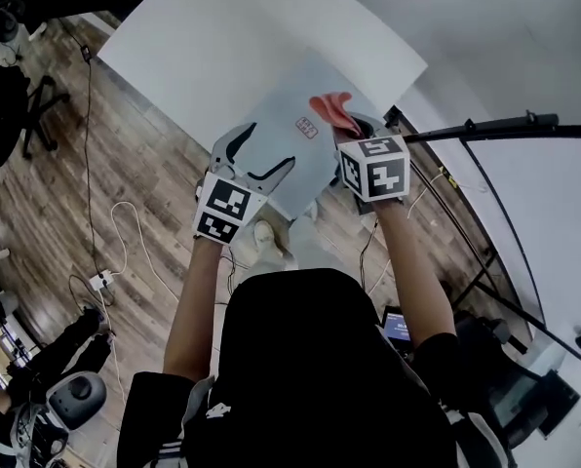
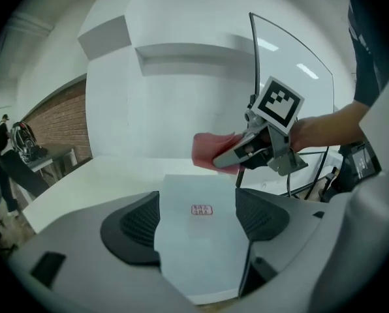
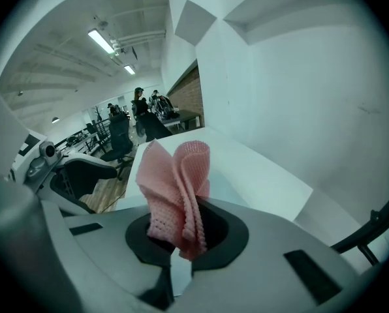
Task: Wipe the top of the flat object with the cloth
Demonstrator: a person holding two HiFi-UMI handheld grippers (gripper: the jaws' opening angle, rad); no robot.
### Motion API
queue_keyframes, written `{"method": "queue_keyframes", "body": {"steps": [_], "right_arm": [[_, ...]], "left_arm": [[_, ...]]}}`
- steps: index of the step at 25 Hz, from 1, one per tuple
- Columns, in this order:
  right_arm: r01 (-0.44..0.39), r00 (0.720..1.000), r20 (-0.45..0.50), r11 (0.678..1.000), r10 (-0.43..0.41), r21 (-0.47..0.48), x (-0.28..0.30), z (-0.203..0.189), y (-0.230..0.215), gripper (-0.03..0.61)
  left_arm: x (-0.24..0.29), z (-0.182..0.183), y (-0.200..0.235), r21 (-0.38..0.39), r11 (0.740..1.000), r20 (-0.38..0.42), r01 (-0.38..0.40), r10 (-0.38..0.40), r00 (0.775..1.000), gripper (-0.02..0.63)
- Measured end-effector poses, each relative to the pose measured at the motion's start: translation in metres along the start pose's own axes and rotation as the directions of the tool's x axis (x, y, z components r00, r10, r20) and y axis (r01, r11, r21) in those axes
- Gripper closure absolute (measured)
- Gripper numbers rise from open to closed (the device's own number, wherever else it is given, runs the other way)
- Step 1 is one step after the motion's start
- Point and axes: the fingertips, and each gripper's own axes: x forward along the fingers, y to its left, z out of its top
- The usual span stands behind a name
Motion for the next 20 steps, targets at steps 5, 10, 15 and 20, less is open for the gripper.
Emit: {"method": "queue_keyframes", "body": {"steps": [5, 10, 15, 20], "right_arm": [[-0.017, 0.995, 0.102, 1.000, 0.019, -0.023, -0.031, 0.036, 0.018, 0.534], [0.012, 0.982, 0.190, 0.997, 0.001, -0.071, -0.065, 0.069, 0.028, 0.534], [0.015, 0.961, 0.275, 0.996, 0.011, -0.093, -0.099, 0.098, 0.042, 0.534], [0.014, 0.931, 0.363, 0.991, 0.034, -0.131, -0.129, 0.131, 0.057, 0.534]], "left_arm": [[-0.026, 0.049, 0.001, 0.005, 0.999, 0.093, -0.036, 0.036, 0.995, 0.312], [-0.054, 0.091, 0.010, 0.015, 0.992, 0.155, -0.123, 0.119, 0.981, 0.438], [-0.081, 0.135, 0.013, -0.013, 0.990, 0.249, -0.141, 0.140, 0.958, 0.486], [-0.106, 0.182, 0.017, 0.010, 0.982, 0.353, -0.188, 0.172, 0.920, 0.553]]}}
